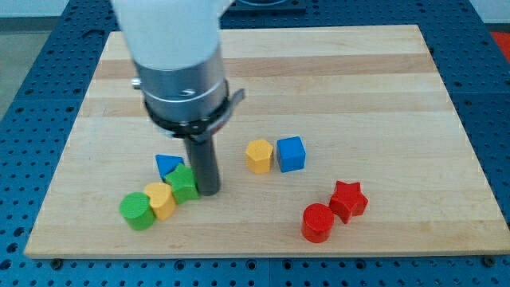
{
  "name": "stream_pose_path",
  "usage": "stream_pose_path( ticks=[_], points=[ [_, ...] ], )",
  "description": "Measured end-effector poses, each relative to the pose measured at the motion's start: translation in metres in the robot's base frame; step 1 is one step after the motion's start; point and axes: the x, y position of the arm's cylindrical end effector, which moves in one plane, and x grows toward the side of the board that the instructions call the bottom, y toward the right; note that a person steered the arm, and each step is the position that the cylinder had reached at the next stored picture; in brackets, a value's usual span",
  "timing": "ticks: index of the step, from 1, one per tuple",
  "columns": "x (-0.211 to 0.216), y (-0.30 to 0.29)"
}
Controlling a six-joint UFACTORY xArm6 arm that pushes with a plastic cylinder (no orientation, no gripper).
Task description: Push the green circle closer to the green star
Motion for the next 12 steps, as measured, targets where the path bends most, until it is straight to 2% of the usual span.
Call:
stream_pose_path(
  ticks=[2, 3, 4, 6, 8, 11, 12],
  points=[
    [-0.008, -0.062],
    [-0.004, -0.053],
    [0.024, -0.044],
    [0.076, -0.109],
    [0.082, -0.135],
    [0.081, -0.208],
    [0.081, -0.196]
  ],
)
